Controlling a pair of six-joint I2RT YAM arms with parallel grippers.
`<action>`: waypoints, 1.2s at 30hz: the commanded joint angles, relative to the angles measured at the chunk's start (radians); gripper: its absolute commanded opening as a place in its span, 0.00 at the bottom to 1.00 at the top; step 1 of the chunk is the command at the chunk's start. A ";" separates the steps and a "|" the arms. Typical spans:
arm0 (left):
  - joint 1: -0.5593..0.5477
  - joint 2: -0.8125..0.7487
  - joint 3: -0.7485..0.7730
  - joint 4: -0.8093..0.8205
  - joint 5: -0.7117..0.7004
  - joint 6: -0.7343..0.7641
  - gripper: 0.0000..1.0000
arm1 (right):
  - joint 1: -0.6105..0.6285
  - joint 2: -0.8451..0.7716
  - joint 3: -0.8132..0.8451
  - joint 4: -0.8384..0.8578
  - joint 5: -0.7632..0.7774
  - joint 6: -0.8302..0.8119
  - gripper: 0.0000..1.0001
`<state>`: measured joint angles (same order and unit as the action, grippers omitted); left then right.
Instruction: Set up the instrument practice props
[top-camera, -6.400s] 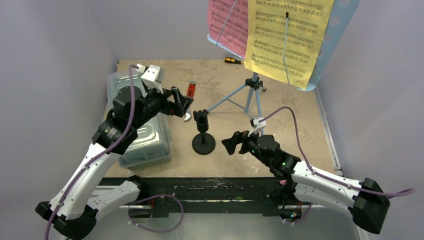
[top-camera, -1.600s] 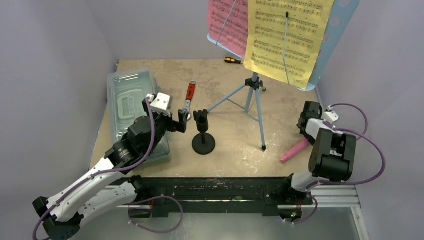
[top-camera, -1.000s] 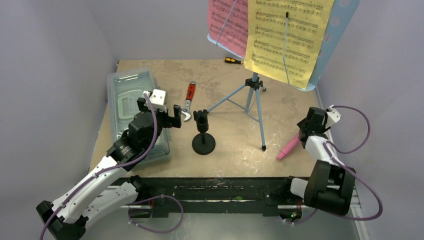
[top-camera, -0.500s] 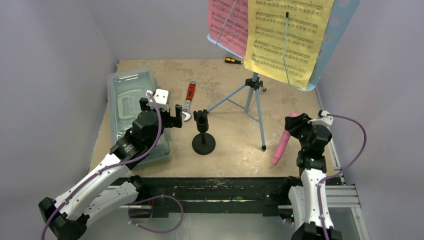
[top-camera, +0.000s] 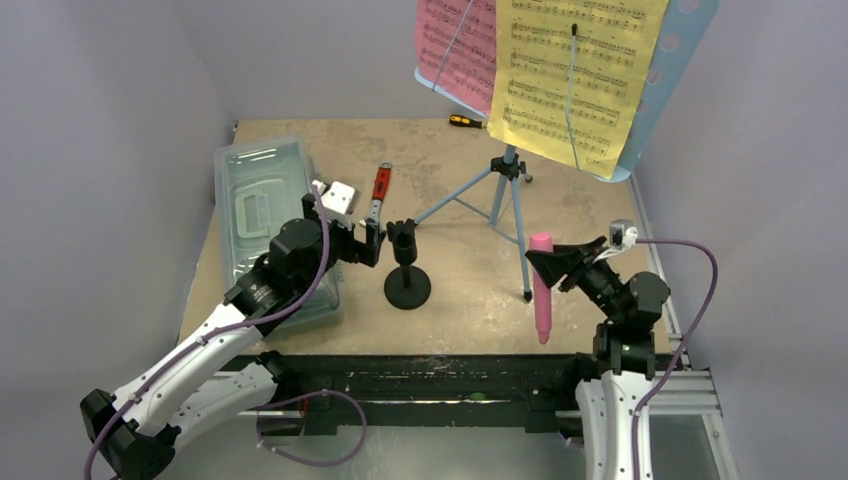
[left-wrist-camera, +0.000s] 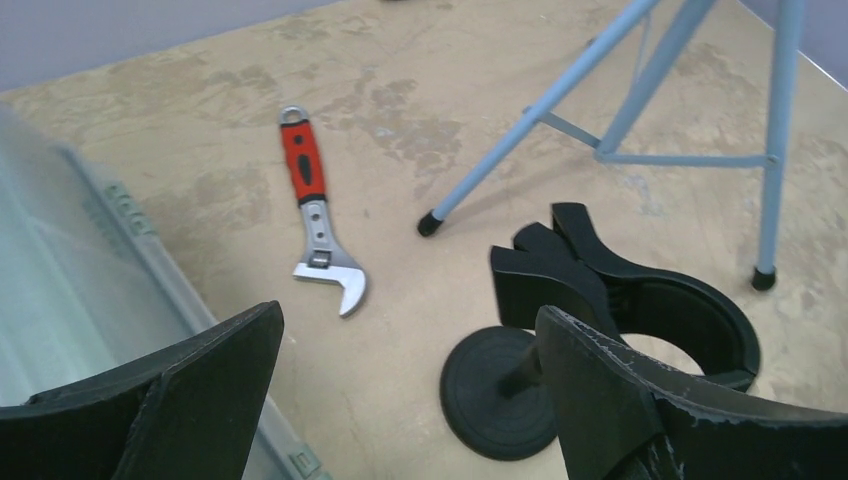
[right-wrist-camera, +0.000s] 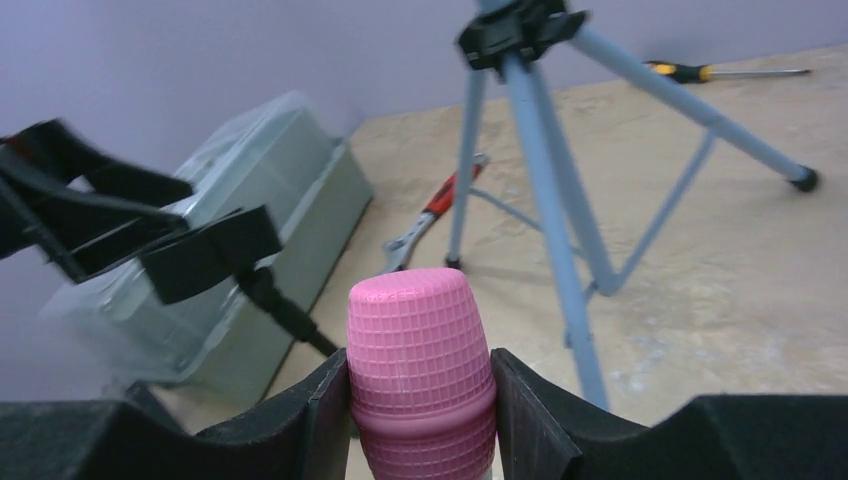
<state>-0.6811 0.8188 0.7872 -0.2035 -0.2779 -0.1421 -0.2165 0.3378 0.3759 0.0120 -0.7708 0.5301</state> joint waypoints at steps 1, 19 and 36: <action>0.005 0.006 0.047 -0.007 0.223 -0.047 0.98 | 0.117 0.020 0.065 0.054 -0.181 -0.013 0.00; 0.004 0.028 0.314 -0.255 -0.029 -0.215 0.98 | 0.771 0.246 0.323 0.351 0.101 0.055 0.00; 0.005 -0.206 0.099 0.204 -0.401 -0.019 0.96 | 1.310 0.854 0.951 0.350 0.865 -0.093 0.00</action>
<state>-0.6811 0.6643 0.9970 -0.1909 -0.5735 -0.2302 1.0729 1.1473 1.2079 0.3435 -0.1081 0.4454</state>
